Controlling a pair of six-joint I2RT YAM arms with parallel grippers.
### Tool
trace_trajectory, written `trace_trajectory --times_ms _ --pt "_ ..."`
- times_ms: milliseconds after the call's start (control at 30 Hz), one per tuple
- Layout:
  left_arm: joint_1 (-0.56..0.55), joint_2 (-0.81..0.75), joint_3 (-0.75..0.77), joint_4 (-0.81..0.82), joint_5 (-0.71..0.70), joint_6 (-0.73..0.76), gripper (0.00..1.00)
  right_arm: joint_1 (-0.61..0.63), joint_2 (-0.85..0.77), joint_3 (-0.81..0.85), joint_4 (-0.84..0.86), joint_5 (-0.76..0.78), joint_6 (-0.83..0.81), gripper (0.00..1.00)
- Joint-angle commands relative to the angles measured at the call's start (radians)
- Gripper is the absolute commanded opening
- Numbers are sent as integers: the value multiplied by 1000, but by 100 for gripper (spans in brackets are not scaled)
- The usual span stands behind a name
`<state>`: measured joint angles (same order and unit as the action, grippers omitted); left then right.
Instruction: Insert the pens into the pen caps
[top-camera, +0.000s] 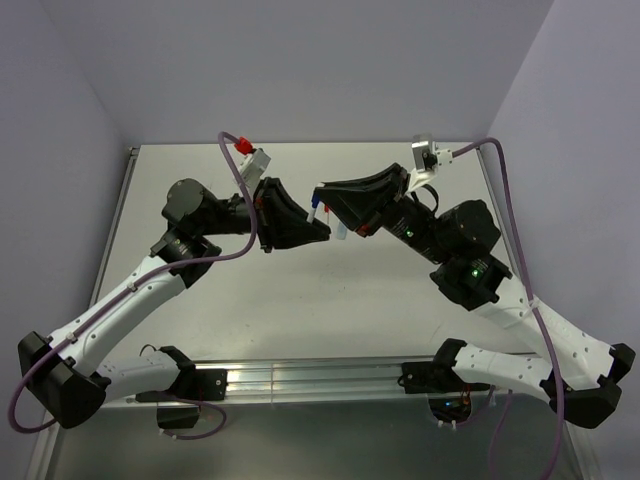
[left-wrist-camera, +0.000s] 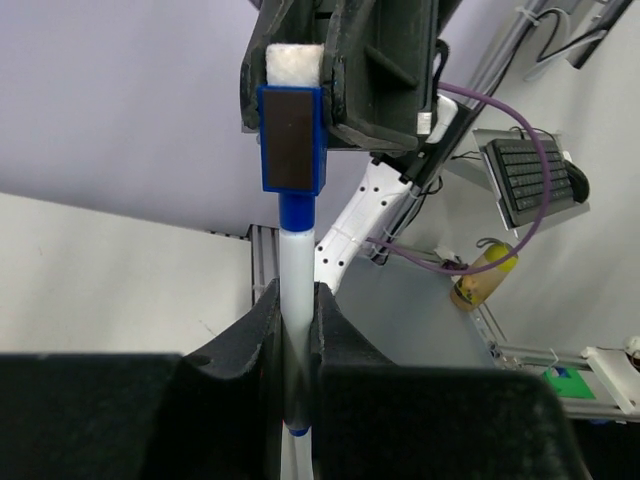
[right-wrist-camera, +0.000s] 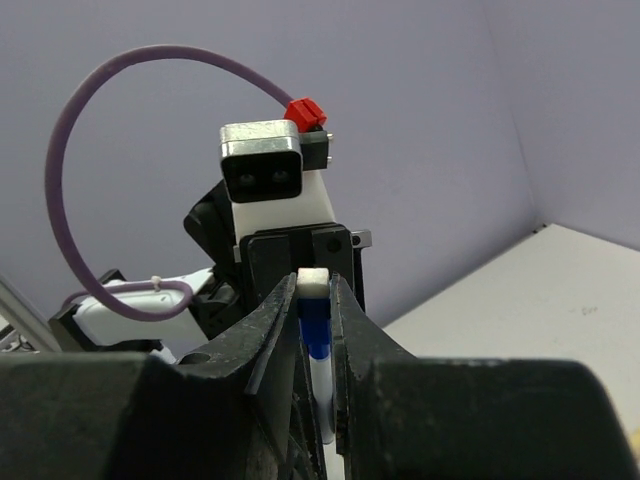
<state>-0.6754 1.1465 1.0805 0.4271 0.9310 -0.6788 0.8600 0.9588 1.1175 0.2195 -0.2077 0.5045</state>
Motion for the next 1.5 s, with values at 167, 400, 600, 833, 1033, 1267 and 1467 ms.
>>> trace_trajectory --times_ms 167,400,600,833,1033,1267,1467 --pt "14 -21 128 269 -100 -74 0 112 64 -104 -238 -285 -7 0" --pt "14 -11 139 341 -74 -133 0 136 81 -139 -223 -308 -24 0" --pt "13 1 157 381 -57 -177 0 145 90 -171 -187 -320 -46 0" --pt "8 10 179 381 -49 -186 0 166 118 -183 -192 -309 -89 0" --pt "2 -4 196 193 -118 -75 0 169 121 -170 -242 -176 -75 0" --pt "-1 -8 157 -19 -193 25 7 169 58 -65 -310 126 -32 0" --pt "-1 -31 101 -146 -254 82 36 140 70 148 -422 433 -15 0"
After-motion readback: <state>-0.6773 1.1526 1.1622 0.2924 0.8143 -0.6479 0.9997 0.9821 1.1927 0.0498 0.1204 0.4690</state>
